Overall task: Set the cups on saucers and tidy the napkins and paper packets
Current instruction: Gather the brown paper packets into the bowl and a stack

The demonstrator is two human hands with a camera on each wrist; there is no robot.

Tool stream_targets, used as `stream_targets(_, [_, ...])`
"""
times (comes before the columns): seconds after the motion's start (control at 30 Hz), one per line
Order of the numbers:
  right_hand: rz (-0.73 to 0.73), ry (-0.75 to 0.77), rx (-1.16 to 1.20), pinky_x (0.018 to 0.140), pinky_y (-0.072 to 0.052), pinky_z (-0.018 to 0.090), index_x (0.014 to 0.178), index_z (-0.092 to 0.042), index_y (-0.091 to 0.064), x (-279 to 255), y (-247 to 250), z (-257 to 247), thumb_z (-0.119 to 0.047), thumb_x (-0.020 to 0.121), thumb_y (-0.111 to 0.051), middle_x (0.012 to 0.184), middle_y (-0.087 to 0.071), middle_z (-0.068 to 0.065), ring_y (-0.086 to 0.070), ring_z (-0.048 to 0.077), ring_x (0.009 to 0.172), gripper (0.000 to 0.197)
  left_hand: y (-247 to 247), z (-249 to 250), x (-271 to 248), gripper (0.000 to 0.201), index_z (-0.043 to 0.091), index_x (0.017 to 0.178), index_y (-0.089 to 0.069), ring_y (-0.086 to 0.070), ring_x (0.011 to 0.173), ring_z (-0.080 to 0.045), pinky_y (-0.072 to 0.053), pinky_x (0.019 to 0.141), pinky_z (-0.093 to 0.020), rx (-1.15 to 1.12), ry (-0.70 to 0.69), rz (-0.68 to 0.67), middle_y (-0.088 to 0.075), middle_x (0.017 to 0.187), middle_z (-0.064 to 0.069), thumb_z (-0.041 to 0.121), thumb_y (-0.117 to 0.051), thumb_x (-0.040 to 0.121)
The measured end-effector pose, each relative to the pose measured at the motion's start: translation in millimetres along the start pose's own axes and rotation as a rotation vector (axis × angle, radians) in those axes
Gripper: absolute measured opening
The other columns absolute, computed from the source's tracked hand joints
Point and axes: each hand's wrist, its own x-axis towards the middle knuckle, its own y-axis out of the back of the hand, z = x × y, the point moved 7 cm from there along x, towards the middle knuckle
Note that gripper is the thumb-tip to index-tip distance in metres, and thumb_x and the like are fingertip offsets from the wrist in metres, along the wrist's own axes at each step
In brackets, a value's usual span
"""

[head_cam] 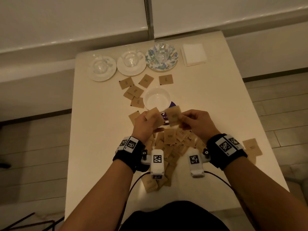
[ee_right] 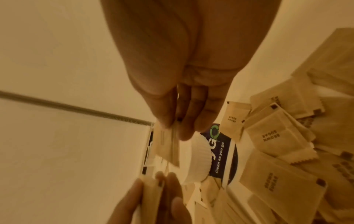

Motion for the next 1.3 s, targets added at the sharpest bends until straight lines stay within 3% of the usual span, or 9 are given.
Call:
stream_targets(0.2, [0.016, -0.012, 0.141, 0.067, -0.059, 0.028, 0.099, -0.006, -0.068, -6.1, 7.4, -4.4, -0.009, 0.092, -0.065, 0.083, -0.075, 0.01, -0.073, 0.023, 0.077, 0.008, -14.3, -5.0, -6.6, 0.022, 0.008, 0.121, -0.05, -0.073, 0.083, -0.028, -0.057, 0.06, -0.033, -0.137, 0.069, -0.093, -0.074, 0.099, -0.016, 0.013, -0.047, 0.099])
stream_targets(0.37, [-0.058, 0.004, 0.146, 0.067, -0.06, 0.03, 0.1, -0.003, -0.069, -18.1, -9.3, -10.9, -0.007, 0.09, -0.066, 0.083, -0.074, 0.015, -0.073, 0.024, 0.074, 0.011, -23.6, -6.8, -14.3, 0.031, 0.008, 0.116, -0.063, -0.07, 0.088, -0.028, -0.057, 0.067, -0.036, -0.244, 0.14, -0.125, -0.071, 0.108, -0.018, 0.028, -0.045, 0.102])
stream_targets(0.43, [-0.09, 0.004, 0.105, 0.065, -0.06, 0.031, 0.099, -0.001, -0.068, -22.1, -22.8, -9.0, -0.005, 0.088, -0.069, 0.081, -0.073, 0.019, -0.073, 0.026, 0.071, 0.012, -33.4, -7.7, -20.1, 0.032, 0.012, 0.108, -0.071, -0.068, 0.089, -0.029, -0.056, 0.073, -0.039, -0.255, 0.131, -0.192, -0.071, 0.108, -0.017, 0.035, -0.051, 0.097])
stream_targets(0.57, [-0.053, -0.008, 0.009, 0.055, -0.057, 0.031, 0.093, -0.004, -0.068, -18.7, -21.3, 5.5, -0.015, 0.085, -0.074, 0.08, -0.073, 0.016, -0.072, 0.028, 0.064, 0.014, -36.4, -15.7, -26.8, 0.024, 0.013, 0.085, -0.075, -0.068, 0.084, -0.024, -0.054, 0.072, -0.036, -0.123, 0.059, -0.186, -0.073, 0.093, -0.011, 0.015, -0.054, 0.096])
stream_targets(0.7, [0.184, -0.038, -0.515, 0.071, -0.054, 0.03, 0.098, -0.018, -0.066, -1.7, 26.4, 38.2, -0.021, 0.088, -0.065, 0.094, -0.07, 0.0, -0.067, 0.02, 0.083, 0.011, -20.9, -31.4, -22.8, 0.017, 0.006, 0.103, -0.067, -0.069, 0.081, -0.022, -0.058, 0.067, -0.036, -0.195, 0.159, -0.062, -0.071, 0.087, -0.009, 0.012, -0.051, 0.099])
stream_targets(0.8, [0.009, -0.069, -0.873, 0.087, -0.051, 0.037, 0.119, -0.018, -0.058, 10.5, 17.6, 66.6, -0.034, 0.087, -0.063, 0.113, -0.058, 0.003, -0.058, 0.023, 0.101, 0.036, -14.9, -40.9, -22.4, 0.017, 0.007, 0.107, -0.065, -0.063, 0.069, -0.018, -0.056, 0.059, -0.034, -0.214, 0.204, -0.029, -0.062, 0.07, -0.003, 0.006, -0.053, 0.095])
stream_targets(0.93, [0.036, -0.009, -1.109, 0.09, -0.047, 0.04, 0.115, -0.02, -0.057, 23.5, 4.6, 72.5, -0.052, 0.082, -0.063, 0.111, -0.055, 0.003, -0.055, 0.025, 0.102, 0.047, -13.7, -53.0, -23.9, 0.02, 0.007, 0.109, -0.065, -0.048, 0.06, -0.013, -0.043, 0.054, -0.027, -0.242, 0.28, -0.01, -0.049, 0.066, -0.002, 0.013, -0.056, 0.092])
stream_targets(1.17, [0.002, -0.053, -0.841, 0.078, -0.044, 0.033, 0.09, -0.019, -0.056, 29.9, 9.4, 70.8, -0.028, 0.08, -0.069, 0.097, -0.053, 0.002, -0.054, 0.024, 0.091, 0.019, -10.8, -51.1, -18.4, 0.037, 0.01, 0.091, -0.063, -0.055, 0.062, -0.016, -0.047, 0.055, -0.027, -0.311, 0.33, -0.06, -0.061, 0.072, -0.004, 0.045, -0.051, 0.096])
stream_targets(1.3, [0.054, 0.002, -0.606, 0.069, -0.039, 0.022, 0.091, -0.013, -0.071, 22.5, 16.7, 55.0, -0.024, 0.088, -0.069, 0.086, -0.063, -0.003, -0.06, 0.016, 0.083, 0.012, -10.8, -53.2, -16.0, 0.042, 0.011, 0.089, -0.06, -0.053, 0.06, -0.018, -0.047, 0.058, -0.03, -0.351, 0.38, -0.041, -0.058, 0.072, -0.004, 0.05, -0.049, 0.096])
